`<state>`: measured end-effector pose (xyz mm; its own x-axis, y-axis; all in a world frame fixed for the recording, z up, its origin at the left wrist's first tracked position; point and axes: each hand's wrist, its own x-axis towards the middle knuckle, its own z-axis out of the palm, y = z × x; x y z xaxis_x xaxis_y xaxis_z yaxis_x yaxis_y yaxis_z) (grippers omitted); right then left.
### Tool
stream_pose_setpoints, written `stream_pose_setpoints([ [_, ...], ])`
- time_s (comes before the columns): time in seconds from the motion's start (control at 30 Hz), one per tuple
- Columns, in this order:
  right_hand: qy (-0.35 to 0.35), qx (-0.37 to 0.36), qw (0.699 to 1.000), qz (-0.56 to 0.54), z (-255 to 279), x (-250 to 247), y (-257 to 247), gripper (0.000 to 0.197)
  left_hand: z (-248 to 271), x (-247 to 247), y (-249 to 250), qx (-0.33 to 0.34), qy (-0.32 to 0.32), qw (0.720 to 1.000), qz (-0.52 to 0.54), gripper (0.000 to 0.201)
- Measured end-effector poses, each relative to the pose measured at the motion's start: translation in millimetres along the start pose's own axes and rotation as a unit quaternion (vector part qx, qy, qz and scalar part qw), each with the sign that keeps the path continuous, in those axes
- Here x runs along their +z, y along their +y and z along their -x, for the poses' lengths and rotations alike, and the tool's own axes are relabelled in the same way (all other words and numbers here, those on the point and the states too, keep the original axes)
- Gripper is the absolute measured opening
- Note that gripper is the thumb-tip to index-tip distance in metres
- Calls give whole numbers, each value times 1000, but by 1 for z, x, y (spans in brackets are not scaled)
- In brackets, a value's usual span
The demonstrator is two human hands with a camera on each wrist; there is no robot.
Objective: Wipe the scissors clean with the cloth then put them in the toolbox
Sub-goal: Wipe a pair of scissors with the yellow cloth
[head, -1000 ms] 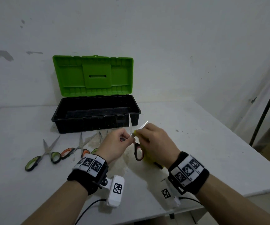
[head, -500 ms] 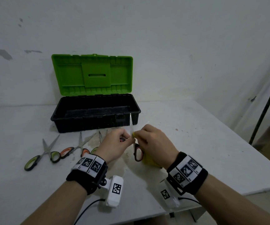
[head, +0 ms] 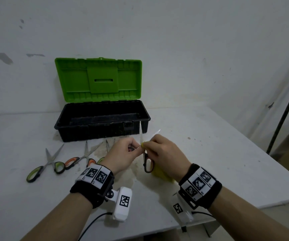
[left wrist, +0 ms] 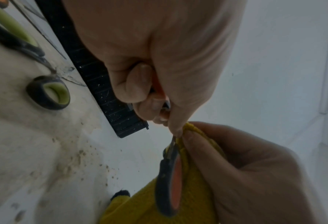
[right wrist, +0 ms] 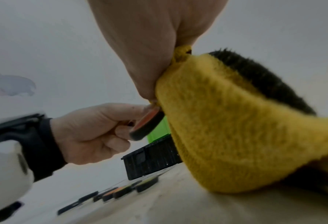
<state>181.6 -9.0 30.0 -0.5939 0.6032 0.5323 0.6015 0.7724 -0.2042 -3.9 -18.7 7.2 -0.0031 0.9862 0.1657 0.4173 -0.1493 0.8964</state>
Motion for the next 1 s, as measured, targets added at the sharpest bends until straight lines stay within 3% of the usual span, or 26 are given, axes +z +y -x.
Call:
stream_pose_setpoints([
  [0.2,48,102,993,20,-8,-19,24,17,4,-3,-7,0,0,1000,-13,20],
  [0.27,55,72,996,20,-8,-21,18,16,2,-3,-7,-6,3,1000,1,19],
  [0.37,3,-23,1000,10,-1,-12,2,17,0,-1,-2,-2,-5,1000,22,18],
  [0.43,-16,-32,999,11,2,-7,1,17,0,0,1,6,-9,1000,14,18],
  [0.5,6,0,1000,5,-2,-9,10,17,1,0,1,11,-4,1000,10,17],
  [0.63,73,130,989,-1,-12,-25,35,16,4,-1,-2,15,-7,1000,-5,18],
  [0.73,115,126,985,0,-11,-32,26,15,3,-2,-4,10,-11,1000,6,20],
  [0.87,31,36,999,-5,-1,-19,-8,14,2,2,-1,7,-9,1000,-5,19],
  [1.0,3,82,997,-10,-3,-13,2,16,6,2,0,14,-10,1000,-17,20],
])
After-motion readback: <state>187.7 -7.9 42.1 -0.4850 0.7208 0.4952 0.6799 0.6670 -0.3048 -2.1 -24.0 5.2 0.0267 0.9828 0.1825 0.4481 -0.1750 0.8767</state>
